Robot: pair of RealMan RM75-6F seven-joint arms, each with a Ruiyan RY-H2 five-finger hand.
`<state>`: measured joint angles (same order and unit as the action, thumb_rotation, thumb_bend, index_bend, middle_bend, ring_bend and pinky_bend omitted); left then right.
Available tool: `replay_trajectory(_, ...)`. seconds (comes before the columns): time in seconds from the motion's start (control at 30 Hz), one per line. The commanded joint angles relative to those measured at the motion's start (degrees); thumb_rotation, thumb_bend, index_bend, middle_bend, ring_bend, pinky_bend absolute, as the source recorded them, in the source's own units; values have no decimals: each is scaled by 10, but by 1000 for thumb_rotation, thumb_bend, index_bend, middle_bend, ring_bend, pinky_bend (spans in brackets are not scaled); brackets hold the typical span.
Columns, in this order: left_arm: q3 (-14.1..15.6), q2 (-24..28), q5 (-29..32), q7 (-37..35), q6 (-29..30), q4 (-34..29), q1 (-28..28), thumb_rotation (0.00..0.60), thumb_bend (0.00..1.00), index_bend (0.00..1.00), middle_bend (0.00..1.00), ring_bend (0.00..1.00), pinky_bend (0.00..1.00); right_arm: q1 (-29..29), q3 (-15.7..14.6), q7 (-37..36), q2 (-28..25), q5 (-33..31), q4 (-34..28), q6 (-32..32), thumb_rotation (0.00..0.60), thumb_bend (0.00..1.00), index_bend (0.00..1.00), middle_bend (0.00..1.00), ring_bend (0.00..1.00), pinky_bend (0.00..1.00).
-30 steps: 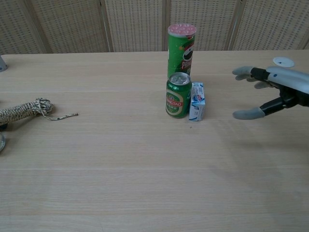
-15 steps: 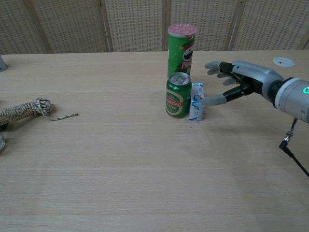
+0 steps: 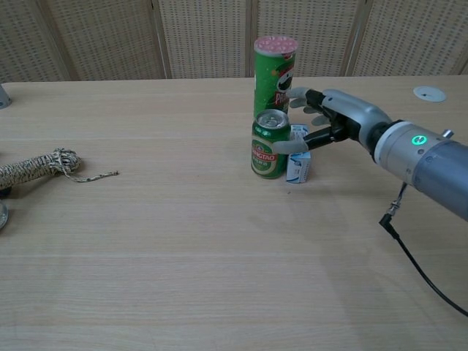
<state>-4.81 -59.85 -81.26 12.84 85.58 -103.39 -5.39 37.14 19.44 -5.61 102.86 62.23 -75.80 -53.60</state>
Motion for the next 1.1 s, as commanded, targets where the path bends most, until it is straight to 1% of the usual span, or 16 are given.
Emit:
replay_trajectory(0.03, -1, 1, 1, -2, 1, 0, 0, 600, 0, 0, 0, 0, 0, 8, 13, 6, 42, -4, 33, -37, 497, 0, 0, 0, 0, 0)
replay_trajectory(0.1, -2, 2, 3, -3, 1, 0, 0, 600, 0, 0, 0, 0, 0, 12, 21, 4, 68, -5, 57, -57, 497, 0, 0, 0, 0, 0)
replay_trajectory(0.2, -3, 3, 5, -6, 1, 0, 0, 600, 0, 0, 0, 0, 0, 19, 25, 2, 97, -1, 92, -72, 501, 0, 0, 0, 0, 0)
replay_trajectory(0.47, -5, 6, 11, -11, 2, 0, 0, 600, 0, 0, 0, 0, 0, 22, 19, -24, 132, 9, 162, -71, 505, 0, 0, 0, 0, 0)
replay_trajectory(0.67, -3, 3, 11, -9, -2, 2, -1, 600, 0, 0, 0, 0, 0, 18, 20, -43, 143, 16, 182, -74, 512, 0, 0, 0, 0, 0)
replay_trajectory(0.87, -2, 1, 12, -8, -6, 1, -3, 600, 0, 0, 0, 0, 0, 16, 14, -51, 159, 25, 191, -78, 517, 0, 0, 0, 0, 0)
replay_trajectory(1.1, -3, 4, 17, -14, -9, 2, -4, 600, 0, 0, 0, 0, 0, 24, 22, -54, 186, 23, 220, -71, 537, 0, 0, 0, 0, 0)
